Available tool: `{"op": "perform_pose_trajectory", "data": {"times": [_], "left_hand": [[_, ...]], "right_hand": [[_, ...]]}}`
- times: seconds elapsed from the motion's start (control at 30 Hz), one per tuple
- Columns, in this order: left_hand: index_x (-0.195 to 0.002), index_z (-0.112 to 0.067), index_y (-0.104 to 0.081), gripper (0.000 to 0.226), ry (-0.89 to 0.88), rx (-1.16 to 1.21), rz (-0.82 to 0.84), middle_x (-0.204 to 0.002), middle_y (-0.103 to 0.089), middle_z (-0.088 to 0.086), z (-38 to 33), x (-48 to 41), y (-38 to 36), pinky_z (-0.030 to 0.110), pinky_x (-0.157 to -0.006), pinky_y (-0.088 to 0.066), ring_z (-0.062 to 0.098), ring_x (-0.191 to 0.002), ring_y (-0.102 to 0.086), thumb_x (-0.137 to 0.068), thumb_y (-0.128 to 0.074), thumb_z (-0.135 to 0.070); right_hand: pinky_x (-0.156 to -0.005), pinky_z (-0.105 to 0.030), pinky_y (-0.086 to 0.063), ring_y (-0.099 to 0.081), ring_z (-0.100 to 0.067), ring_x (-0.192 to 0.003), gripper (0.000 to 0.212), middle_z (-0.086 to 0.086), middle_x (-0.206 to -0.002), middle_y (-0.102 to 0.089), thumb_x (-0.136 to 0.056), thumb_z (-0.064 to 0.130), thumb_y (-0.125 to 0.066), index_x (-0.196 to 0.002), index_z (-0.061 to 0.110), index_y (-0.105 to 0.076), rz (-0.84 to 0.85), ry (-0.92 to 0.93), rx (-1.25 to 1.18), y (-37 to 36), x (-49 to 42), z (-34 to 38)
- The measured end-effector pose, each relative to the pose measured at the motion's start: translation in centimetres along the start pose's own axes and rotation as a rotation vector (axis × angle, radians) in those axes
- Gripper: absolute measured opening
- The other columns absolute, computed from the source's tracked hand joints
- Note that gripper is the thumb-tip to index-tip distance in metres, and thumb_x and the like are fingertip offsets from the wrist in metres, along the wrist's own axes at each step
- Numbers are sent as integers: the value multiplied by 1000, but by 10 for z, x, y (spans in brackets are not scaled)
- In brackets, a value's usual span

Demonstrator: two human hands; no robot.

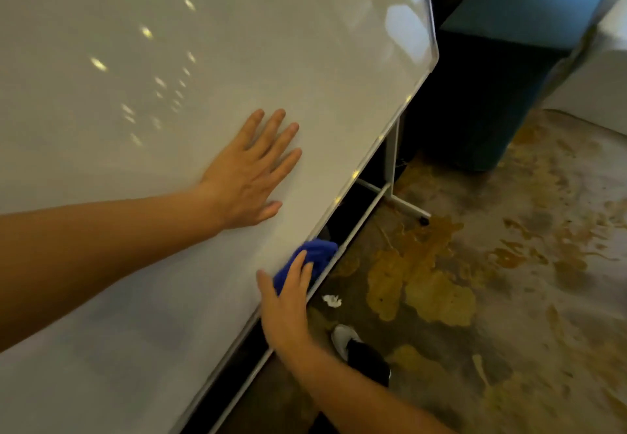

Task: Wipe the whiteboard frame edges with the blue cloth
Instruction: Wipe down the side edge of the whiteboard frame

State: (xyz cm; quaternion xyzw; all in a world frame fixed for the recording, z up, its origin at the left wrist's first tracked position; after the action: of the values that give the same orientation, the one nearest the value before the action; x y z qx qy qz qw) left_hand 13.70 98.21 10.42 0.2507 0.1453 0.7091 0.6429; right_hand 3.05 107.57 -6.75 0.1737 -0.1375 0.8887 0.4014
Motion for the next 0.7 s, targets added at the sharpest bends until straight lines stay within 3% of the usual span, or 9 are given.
{"op": "perform_pose_trajectory", "data": {"times": [0.13,0.27,0.43,0.57,0.7], "left_hand": [[-156,-17,12,90,65,-22,81,-162,19,25,-8,74,-1,64,-119,4,51,-147,15,-88,-14,-70],[-156,-21,14,90,104,-9,170,-161,22,22,-25,158,-4,66,-117,6,52,-146,17,-88,-17,-72],[-154,-25,20,94,83,-42,281,-160,28,21,-41,268,-10,71,-112,11,54,-143,24,-85,-19,-75],[-154,-24,19,94,30,-58,244,-161,24,21,-38,320,-10,72,-114,-2,54,-145,19,-85,-20,-75],[-154,-24,19,94,-6,-99,198,-161,23,21,-37,338,-17,72,-114,-1,55,-144,18,-85,-16,-77]], "right_hand": [[-115,-31,-15,1,-24,-152,93,-3,-163,21,-93,55,-52,-155,25,11,-68,38,55,13,-18,16],[-121,-46,-14,13,-32,-150,104,-5,-161,27,-88,60,-56,-154,24,16,94,115,118,-56,64,-40],[-122,-43,-6,27,-28,-146,107,-1,-158,35,-83,73,-49,-153,27,18,271,135,256,-106,139,-90],[-120,-46,-1,30,-30,-145,106,-2,-160,31,-84,74,-45,-153,24,17,180,156,266,-104,136,-80],[-119,-47,-3,26,-31,-146,104,-2,-161,28,-83,76,-41,-153,25,17,104,159,221,-141,163,-94]]}}
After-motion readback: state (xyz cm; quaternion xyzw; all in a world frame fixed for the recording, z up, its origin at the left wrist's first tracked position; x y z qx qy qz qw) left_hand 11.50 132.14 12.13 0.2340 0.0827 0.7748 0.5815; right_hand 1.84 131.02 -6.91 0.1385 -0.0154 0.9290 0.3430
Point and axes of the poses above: each hand's wrist, its own x-axis away from the middle knuckle, its own y-axis out of the back of the hand, z = x × y, the point moved 6 cm from there along -x, towards the middle knuckle
